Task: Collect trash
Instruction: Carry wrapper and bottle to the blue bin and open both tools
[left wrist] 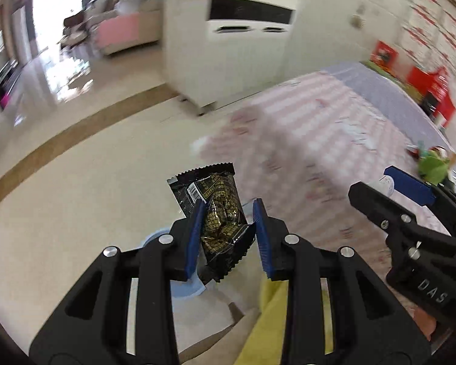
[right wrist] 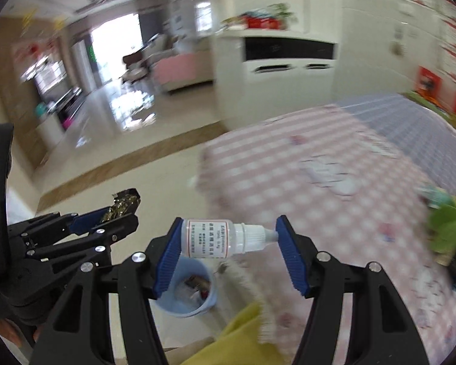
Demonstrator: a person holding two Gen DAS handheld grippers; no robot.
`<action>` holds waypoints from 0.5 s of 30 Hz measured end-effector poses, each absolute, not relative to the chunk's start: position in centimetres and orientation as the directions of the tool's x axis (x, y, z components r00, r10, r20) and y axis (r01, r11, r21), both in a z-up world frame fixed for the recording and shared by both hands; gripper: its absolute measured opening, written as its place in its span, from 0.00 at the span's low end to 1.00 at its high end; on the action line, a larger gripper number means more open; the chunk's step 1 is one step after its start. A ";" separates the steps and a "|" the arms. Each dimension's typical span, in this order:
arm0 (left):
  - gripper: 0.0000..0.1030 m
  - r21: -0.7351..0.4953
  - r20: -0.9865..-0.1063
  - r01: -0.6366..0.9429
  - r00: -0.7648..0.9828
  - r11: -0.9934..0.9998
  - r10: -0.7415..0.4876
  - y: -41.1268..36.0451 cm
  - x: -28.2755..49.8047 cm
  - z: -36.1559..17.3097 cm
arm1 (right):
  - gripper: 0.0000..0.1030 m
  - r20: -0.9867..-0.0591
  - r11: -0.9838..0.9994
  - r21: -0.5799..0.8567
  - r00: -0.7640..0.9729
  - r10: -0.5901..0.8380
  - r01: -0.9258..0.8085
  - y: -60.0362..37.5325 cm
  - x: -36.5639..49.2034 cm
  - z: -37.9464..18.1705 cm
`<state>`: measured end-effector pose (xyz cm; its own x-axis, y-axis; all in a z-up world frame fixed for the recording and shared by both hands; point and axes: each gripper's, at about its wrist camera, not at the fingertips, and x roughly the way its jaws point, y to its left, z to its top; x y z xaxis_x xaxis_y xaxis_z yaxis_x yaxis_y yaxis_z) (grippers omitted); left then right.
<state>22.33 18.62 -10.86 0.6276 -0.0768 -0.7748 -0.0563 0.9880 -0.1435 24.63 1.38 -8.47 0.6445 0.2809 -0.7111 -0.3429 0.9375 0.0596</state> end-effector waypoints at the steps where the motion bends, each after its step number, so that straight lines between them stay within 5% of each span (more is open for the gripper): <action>1: 0.32 -0.153 -0.788 -0.092 0.612 0.984 -0.066 19.9 22.1 -11.7 | 0.59 -0.723 0.929 0.057 0.627 0.291 -0.365 2.5 24.8 -9.0; 9: 0.33 -0.170 -0.883 -0.224 0.468 0.960 -0.047 25.0 22.4 -18.3 | 0.59 -0.816 0.899 0.022 0.511 0.269 -0.438 8.5 26.9 -13.7; 12: 0.55 -0.164 -0.899 -0.246 0.437 0.955 -0.041 26.0 22.8 -20.1 | 0.59 -0.839 0.892 0.013 0.480 0.256 -0.453 9.7 27.3 -15.1; 15: 0.55 -0.149 -0.901 -0.258 0.434 0.955 -0.024 26.5 23.0 -20.9 | 0.59 -0.853 0.889 -0.001 0.464 0.238 -0.457 10.4 27.6 -16.1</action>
<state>22.96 26.53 -20.86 0.4340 -0.0235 -0.9006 -0.2581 0.9545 -0.1493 27.61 10.38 -16.11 0.4642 0.2378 -0.8532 -0.4573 0.8893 -0.0009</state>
